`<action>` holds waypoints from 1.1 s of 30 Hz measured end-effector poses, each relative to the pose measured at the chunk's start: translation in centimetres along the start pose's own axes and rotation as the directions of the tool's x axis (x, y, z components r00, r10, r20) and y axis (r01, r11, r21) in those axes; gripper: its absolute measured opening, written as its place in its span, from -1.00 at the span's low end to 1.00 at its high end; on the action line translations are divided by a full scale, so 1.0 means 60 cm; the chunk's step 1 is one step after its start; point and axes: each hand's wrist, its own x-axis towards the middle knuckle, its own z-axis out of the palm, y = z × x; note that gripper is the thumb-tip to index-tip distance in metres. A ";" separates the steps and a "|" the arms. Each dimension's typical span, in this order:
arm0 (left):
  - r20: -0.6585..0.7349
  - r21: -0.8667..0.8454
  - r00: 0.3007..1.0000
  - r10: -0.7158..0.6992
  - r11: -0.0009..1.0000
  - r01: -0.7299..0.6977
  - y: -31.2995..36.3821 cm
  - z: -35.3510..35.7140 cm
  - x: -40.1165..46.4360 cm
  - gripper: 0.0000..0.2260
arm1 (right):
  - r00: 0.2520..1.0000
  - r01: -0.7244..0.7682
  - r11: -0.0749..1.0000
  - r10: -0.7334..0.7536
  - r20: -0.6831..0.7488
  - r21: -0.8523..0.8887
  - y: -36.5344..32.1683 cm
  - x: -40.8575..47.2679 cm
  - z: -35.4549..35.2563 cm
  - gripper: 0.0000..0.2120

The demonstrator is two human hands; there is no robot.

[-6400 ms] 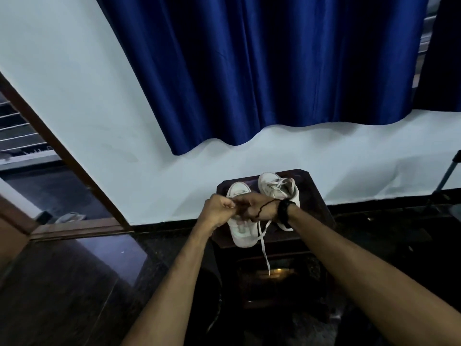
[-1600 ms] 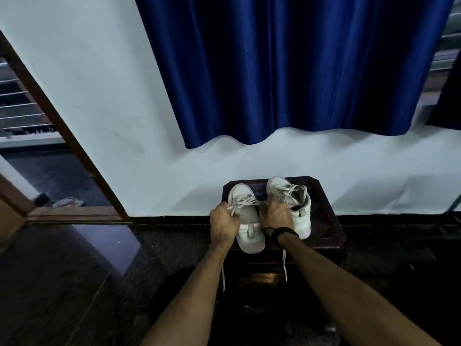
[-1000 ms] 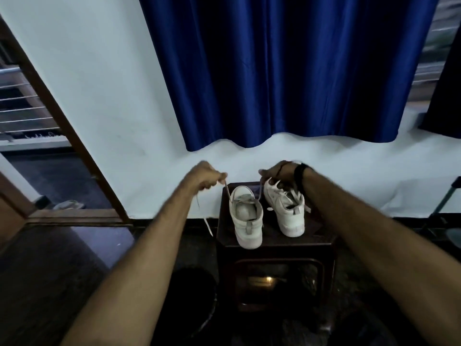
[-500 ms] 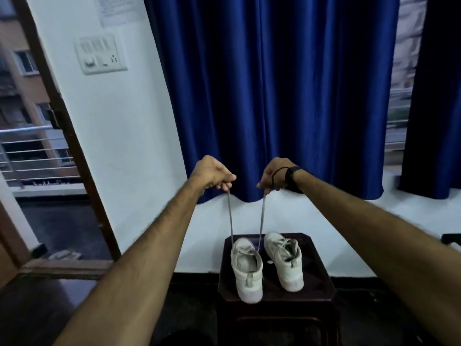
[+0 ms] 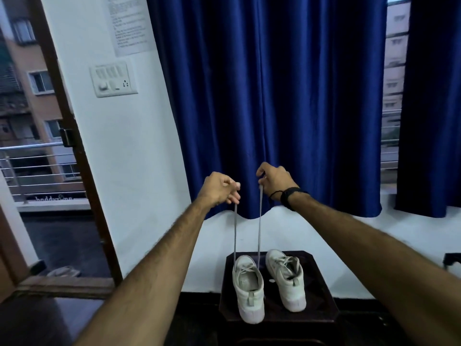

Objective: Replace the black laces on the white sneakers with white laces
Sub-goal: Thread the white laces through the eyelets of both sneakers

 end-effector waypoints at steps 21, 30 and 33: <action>-0.151 -0.052 0.987 0.058 0.996 -0.066 0.031 0.026 0.008 -0.86 | 0.993 0.060 0.966 -0.032 -0.112 0.253 -0.040 0.006 0.007 -0.67; -0.108 -0.022 0.994 0.017 1.000 -0.020 0.036 0.043 0.018 -0.90 | 0.984 0.104 0.954 -0.058 -0.169 0.280 -0.035 0.003 0.003 -0.59; -0.118 0.007 0.992 0.035 0.999 -0.035 0.034 0.048 0.022 -0.91 | 0.978 0.095 0.908 -0.007 -0.211 0.407 -0.022 -0.005 0.011 -0.65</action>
